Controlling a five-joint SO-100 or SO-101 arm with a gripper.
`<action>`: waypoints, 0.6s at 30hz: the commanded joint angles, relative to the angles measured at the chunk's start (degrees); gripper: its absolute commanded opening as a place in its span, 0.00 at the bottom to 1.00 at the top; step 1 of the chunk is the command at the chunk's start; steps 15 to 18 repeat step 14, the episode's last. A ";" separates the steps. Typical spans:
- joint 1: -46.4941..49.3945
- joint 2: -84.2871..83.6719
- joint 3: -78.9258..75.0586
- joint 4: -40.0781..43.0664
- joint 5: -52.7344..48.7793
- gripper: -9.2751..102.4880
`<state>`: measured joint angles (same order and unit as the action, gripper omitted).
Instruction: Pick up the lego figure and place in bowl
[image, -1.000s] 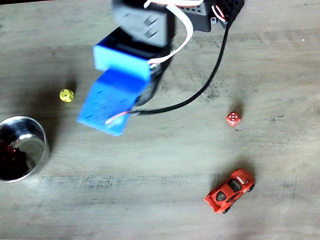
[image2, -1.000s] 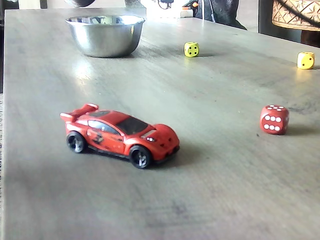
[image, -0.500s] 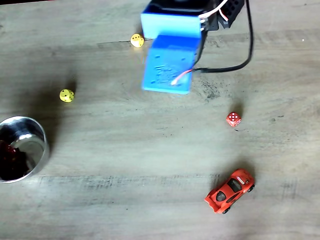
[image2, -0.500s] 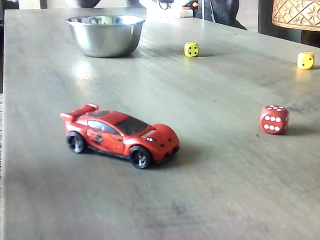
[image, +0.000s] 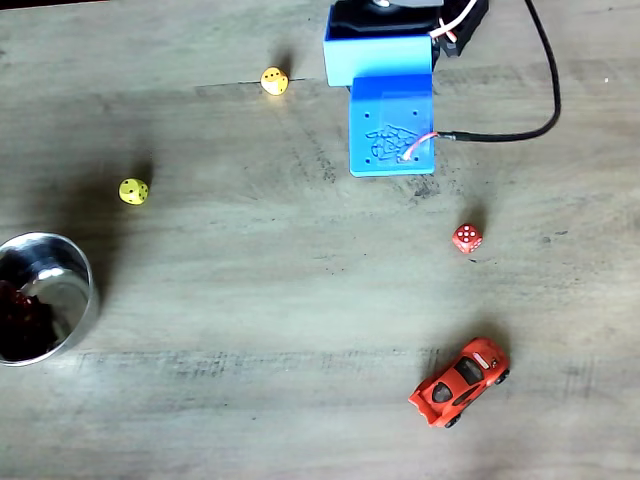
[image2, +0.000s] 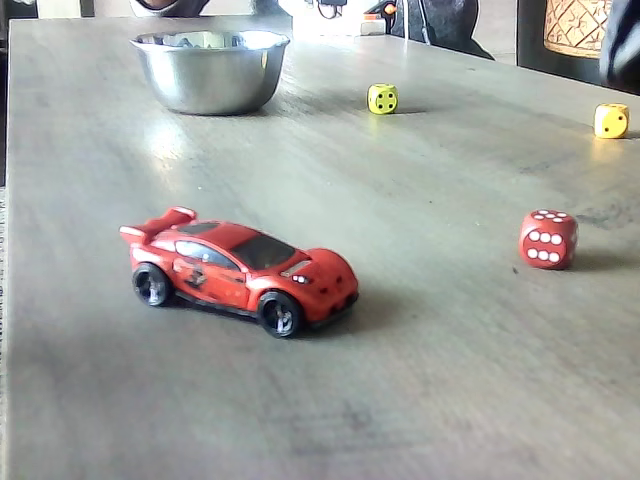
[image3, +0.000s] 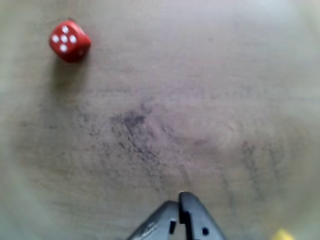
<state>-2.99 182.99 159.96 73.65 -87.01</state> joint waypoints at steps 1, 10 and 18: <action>0.09 3.96 1.76 0.26 -0.88 0.08; 0.00 8.35 6.86 0.26 -0.88 0.08; 0.00 9.23 8.79 0.26 -0.88 0.08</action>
